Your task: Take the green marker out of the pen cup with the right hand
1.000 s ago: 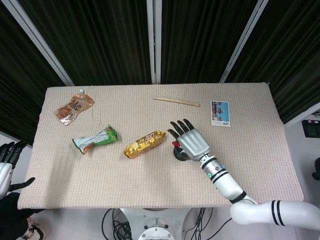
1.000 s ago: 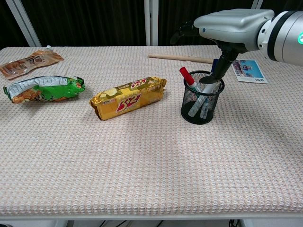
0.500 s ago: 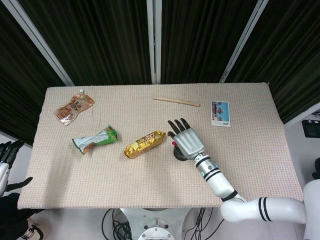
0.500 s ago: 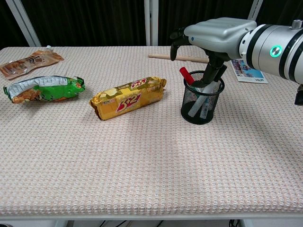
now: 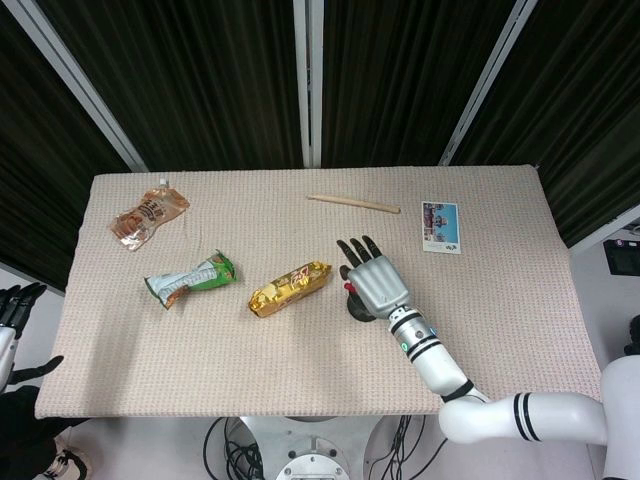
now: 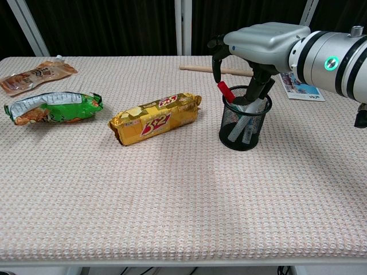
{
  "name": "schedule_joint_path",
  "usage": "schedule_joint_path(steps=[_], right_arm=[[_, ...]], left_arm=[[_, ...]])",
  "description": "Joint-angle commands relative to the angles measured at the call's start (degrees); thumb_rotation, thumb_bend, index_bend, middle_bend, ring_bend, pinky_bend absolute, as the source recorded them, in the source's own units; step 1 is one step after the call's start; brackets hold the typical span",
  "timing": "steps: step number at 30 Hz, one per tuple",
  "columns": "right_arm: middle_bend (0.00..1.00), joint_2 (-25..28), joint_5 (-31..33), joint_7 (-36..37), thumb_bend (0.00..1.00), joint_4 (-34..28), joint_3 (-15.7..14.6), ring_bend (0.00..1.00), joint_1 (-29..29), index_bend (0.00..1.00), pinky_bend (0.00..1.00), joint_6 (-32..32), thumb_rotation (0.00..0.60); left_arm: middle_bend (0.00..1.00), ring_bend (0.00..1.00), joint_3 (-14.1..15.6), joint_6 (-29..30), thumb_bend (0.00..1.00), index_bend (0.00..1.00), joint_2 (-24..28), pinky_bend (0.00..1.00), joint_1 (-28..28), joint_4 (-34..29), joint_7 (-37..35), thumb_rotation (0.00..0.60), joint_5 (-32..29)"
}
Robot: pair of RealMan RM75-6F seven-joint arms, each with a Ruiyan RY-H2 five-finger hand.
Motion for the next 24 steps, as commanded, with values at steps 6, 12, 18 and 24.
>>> schedule_joint_path(steps=[6, 12, 18, 24], right_arm=[[0.00, 0.0, 0.2, 0.0, 0.22, 0.1, -0.6, 0.00, 0.4, 0.43, 0.00, 0.3, 0.600], [0.00, 0.1, -0.1, 0.2, 0.24, -0.1, -1.0, 0.00, 0.4, 0.46, 0.00, 0.9, 0.600], [0.01, 0.3, 0.0, 0.5, 0.25, -0.1, -1.2, 0.00, 0.4, 0.48, 0.00, 1.0, 0.600], [0.01, 0.4, 0.2, 0.8, 0.28, 0.1, -1.5, 0.00, 0.6, 0.51, 0.00, 0.9, 0.600]], left_arm=[[0.05, 0.00, 0.0, -0.1, 0.12, 0.08, -0.2, 0.02, 0.2, 0.8, -0.7, 0.600, -0.3], [0.05, 0.00, 0.1, -0.2, 0.12, 0.08, -0.4, 0.02, 0.3, 1.1, -1.0, 0.600, -0.4], [0.05, 0.00, 0.1, -0.4, 0.12, 0.08, -0.4, 0.02, 0.2, 1.1, -0.9, 0.600, -0.4], [0.05, 0.00, 0.1, -0.5, 0.12, 0.08, -0.4, 0.02, 0.2, 1.2, -1.0, 0.600, -0.4]])
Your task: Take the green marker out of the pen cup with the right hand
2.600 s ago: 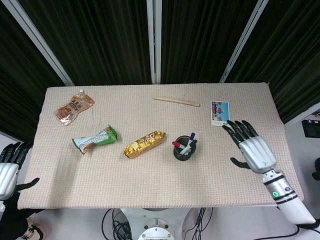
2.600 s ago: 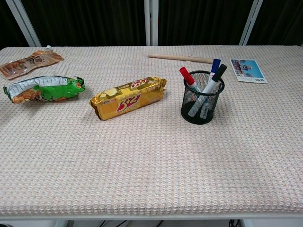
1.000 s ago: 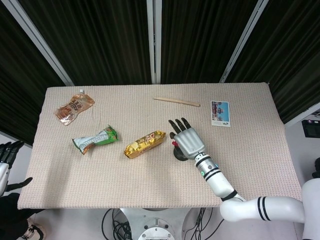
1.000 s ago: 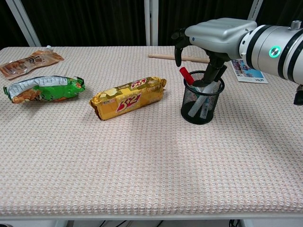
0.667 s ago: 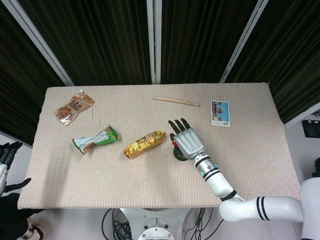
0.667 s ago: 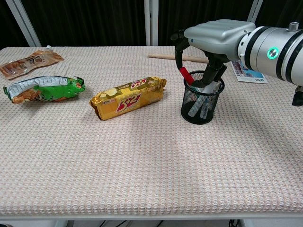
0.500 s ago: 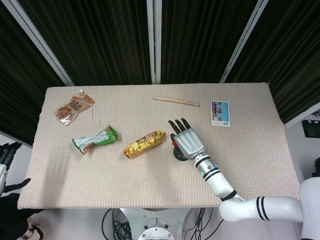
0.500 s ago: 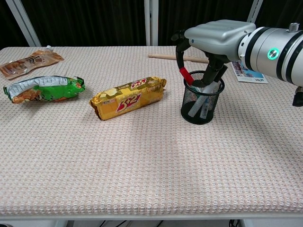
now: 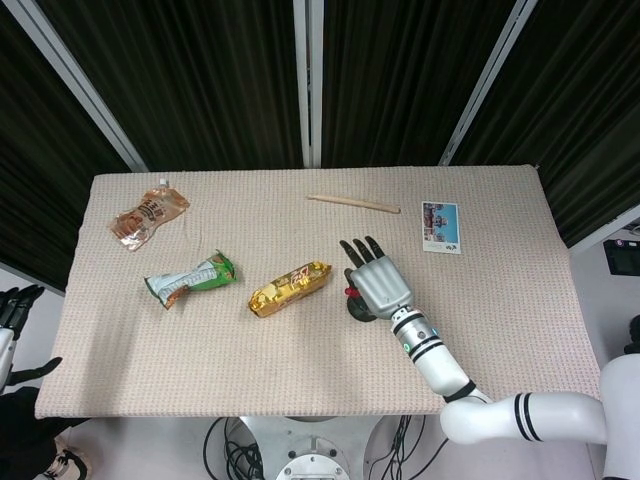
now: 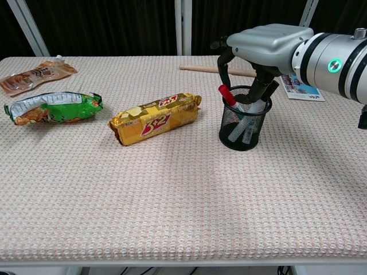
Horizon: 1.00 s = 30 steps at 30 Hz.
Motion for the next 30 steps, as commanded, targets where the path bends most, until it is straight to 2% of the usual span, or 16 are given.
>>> schedule_joint_path(steps=[1, 21, 30], right_arm=[[0.01, 0.0, 0.0, 0.1, 0.28, 0.0, 0.0, 0.00, 0.1, 0.51, 0.00, 0.0, 0.600], [0.01, -0.3, 0.6, 1.1, 0.24, 0.1, -0.4, 0.00, 0.6, 0.51, 0.00, -0.7, 0.600], [0.03, -0.6, 0.6, 1.1, 0.31, 0.4, -0.4, 0.00, 0.6, 0.58, 0.00, 0.0, 0.600]], left_arm=[[0.05, 0.00, 0.0, 0.0, 0.12, 0.08, 0.0, 0.02, 0.0, 0.0, 0.0, 0.600, 0.0], [0.05, 0.00, 0.0, -0.1, 0.12, 0.08, 0.1, 0.02, 0.2, 0.4, -0.7, 0.600, -0.2], [0.05, 0.00, -0.1, -0.1, 0.12, 0.08, 0.1, 0.02, 0.1, 0.4, -0.7, 0.600, -0.2]])
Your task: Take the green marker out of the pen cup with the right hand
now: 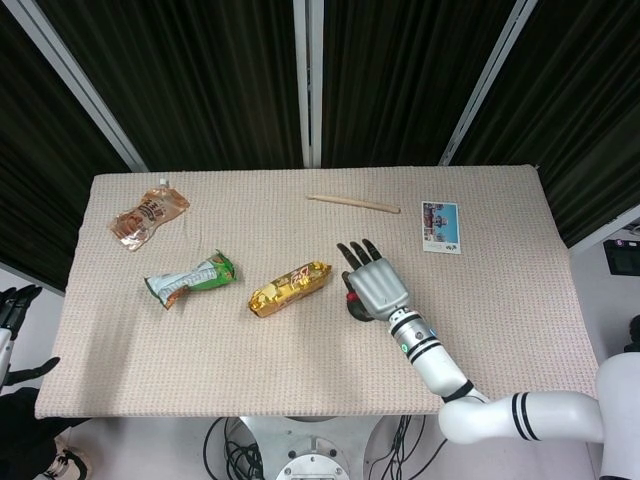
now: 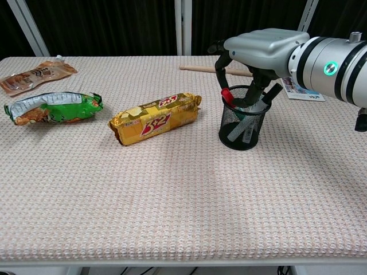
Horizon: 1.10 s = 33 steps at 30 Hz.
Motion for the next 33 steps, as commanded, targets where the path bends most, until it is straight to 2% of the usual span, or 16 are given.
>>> schedule_joint_path(steps=[1, 8, 14, 20, 27, 33], right_arm=[[0.03, 0.0, 0.2, -0.1, 0.32, 0.0, 0.0, 0.00, 0.0, 0.59, 0.00, 0.2, 0.600], [0.04, 1.0, -0.3, 0.2, 0.35, -1.4, 0.2, 0.00, -0.3, 0.63, 0.00, 1.0, 0.600], [0.04, 4.3, -2.8, 4.0, 0.37, -5.6, 1.4, 0.00, -1.9, 0.65, 0.00, 2.2, 0.600], [0.05, 11.1, -4.7, 12.6, 0.37, -12.4, 4.5, 0.00, -5.1, 0.66, 0.00, 2.6, 0.600], [0.07, 19.8, -9.8, 20.4, 0.38, -16.9, 7.7, 0.00, -9.0, 0.69, 0.00, 4.9, 0.600], [0.08, 25.0, -12.0, 25.2, 0.39, -15.6, 8.7, 0.00, -12.0, 0.70, 0.00, 5.6, 0.600]], left_arm=[[0.05, 0.00, 0.0, 0.0, 0.12, 0.08, 0.0, 0.02, 0.0, 0.0, 0.0, 0.600, 0.0], [0.05, 0.00, 0.0, -0.2, 0.12, 0.08, 0.1, 0.02, 0.0, -0.1, 0.1, 0.600, 0.0], [0.05, 0.00, 0.0, -0.3, 0.12, 0.08, 0.2, 0.02, -0.1, -0.3, 0.0, 0.600, 0.1], [0.05, 0.00, 0.3, -0.7, 0.12, 0.08, 0.4, 0.02, -0.3, -0.5, -0.5, 0.600, 0.5], [0.05, 0.00, 0.4, -1.0, 0.12, 0.08, 0.4, 0.02, -0.6, -0.9, 0.2, 0.600, 0.8], [0.05, 0.00, 0.4, -1.4, 0.12, 0.08, 0.4, 0.02, -0.8, -1.3, 0.8, 0.600, 0.7]])
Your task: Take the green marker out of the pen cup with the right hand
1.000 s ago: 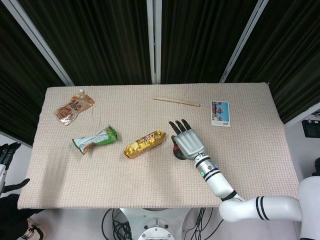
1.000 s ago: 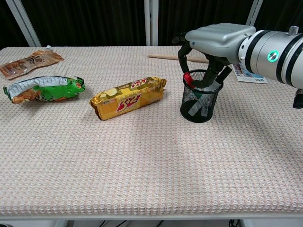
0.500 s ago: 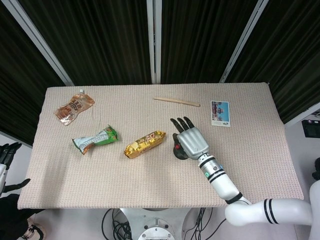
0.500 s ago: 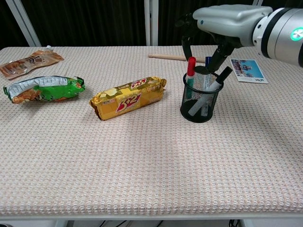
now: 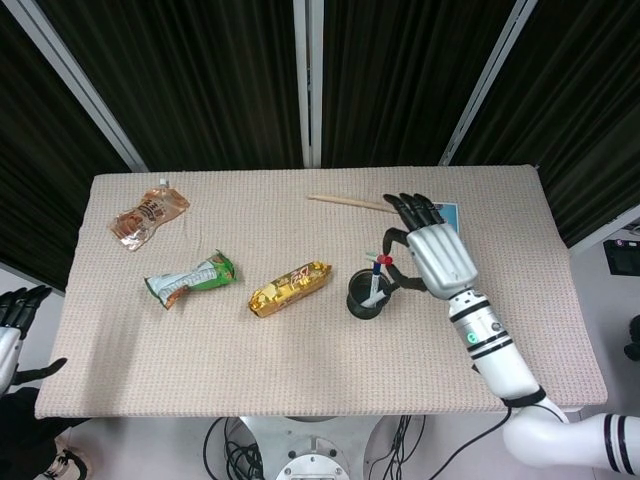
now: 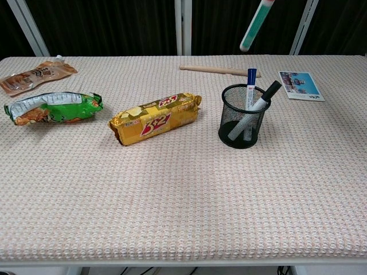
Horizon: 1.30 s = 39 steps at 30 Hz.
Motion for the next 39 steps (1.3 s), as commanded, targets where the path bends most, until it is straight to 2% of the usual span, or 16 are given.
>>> schedule_joint_path(steps=[1, 5, 15, 23, 25, 28, 29, 32, 34, 39], right_arm=[[0.08, 2.2, -1.0, 1.9, 0.39, 1.9, 0.1, 0.00, -1.8, 0.70, 0.00, 0.0, 0.600], [0.08, 1.9, -1.7, 3.3, 0.39, 6.6, -1.9, 0.00, -2.9, 0.70, 0.00, -1.9, 0.600], [0.08, -5.9, -3.9, 5.4, 0.39, 19.7, -8.7, 0.00, -5.8, 0.70, 0.00, -6.0, 0.600], [0.06, -8.9, -6.9, 4.7, 0.37, 23.9, -11.9, 0.00, -6.6, 0.68, 0.00, -9.0, 0.600], [0.03, -8.2, -8.1, 4.8, 0.32, 23.7, -12.7, 0.00, -6.7, 0.59, 0.00, -10.1, 0.600], [0.00, -6.5, -9.9, 5.6, 0.18, 22.4, -13.4, 0.00, -7.1, 0.13, 0.00, -10.8, 0.600], [0.00, -5.8, -10.5, 5.9, 0.14, 21.8, -13.5, 0.00, -7.3, 0.03, 0.00, -10.9, 0.600], [0.00, -3.1, -12.6, 6.7, 0.08, 19.2, -14.4, 0.00, -8.6, 0.00, 0.00, -9.9, 0.600], [0.00, -0.9, -14.5, 6.9, 0.08, 16.8, -15.2, 0.00, -10.6, 0.00, 0.00, -7.3, 0.600], [0.00, 3.2, -22.1, 9.9, 0.08, 14.8, -17.8, 0.00, -18.7, 0.00, 0.00, 4.8, 0.600]], left_arm=[[0.05, 0.00, 0.0, -0.2, 0.12, 0.08, 0.0, 0.02, -0.1, -0.1, 0.1, 0.600, -0.1], [0.05, 0.00, 0.1, -0.5, 0.12, 0.08, 0.0, 0.02, -0.2, -0.2, 0.3, 0.600, -0.2], [0.05, 0.00, 0.4, -1.7, 0.13, 0.08, 0.0, 0.02, -0.7, -0.2, 0.5, 0.600, -0.3], [0.05, 0.00, 0.4, -1.8, 0.13, 0.08, -0.1, 0.02, -0.8, -0.1, 0.6, 0.600, -0.3], [0.05, 0.00, 0.4, -1.6, 0.13, 0.08, 0.0, 0.02, -0.7, -0.2, 0.6, 0.600, -0.3], [0.05, 0.00, 0.4, -1.3, 0.13, 0.08, 0.2, 0.02, -0.6, -0.4, 0.6, 0.600, -0.2], [0.05, 0.00, 0.3, -1.2, 0.13, 0.08, 0.2, 0.02, -0.6, -0.4, 0.7, 0.600, -0.2], [0.05, 0.00, 0.3, -0.8, 0.13, 0.08, 0.3, 0.02, -0.6, -0.8, 1.0, 0.600, 0.0], [0.05, 0.00, 0.1, -0.3, 0.13, 0.08, 0.2, 0.02, -0.5, -1.0, 1.1, 0.600, 0.1], [0.05, 0.00, -0.3, 1.0, 0.13, 0.08, 0.0, 0.02, -0.5, -1.2, 1.9, 0.600, 0.9]])
